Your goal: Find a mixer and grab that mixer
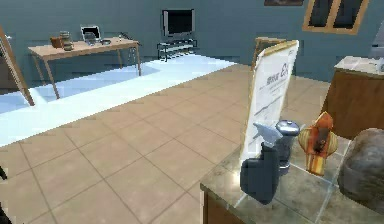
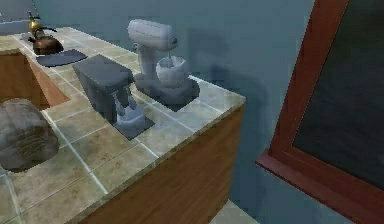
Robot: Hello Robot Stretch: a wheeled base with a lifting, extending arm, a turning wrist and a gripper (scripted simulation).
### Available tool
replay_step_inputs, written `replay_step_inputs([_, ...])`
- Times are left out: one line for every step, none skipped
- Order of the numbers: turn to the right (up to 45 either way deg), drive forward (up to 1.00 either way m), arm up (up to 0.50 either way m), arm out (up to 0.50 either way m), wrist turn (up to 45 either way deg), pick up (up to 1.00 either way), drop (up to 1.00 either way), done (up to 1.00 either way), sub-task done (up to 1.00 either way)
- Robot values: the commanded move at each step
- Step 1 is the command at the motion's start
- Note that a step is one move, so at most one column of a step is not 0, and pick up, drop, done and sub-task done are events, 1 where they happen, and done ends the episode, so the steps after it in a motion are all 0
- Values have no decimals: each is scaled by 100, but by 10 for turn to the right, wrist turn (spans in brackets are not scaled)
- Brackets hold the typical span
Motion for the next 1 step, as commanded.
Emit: replay_step_inputs([-90, 0, 0, 0, 0, 0, 0, 0, 0])
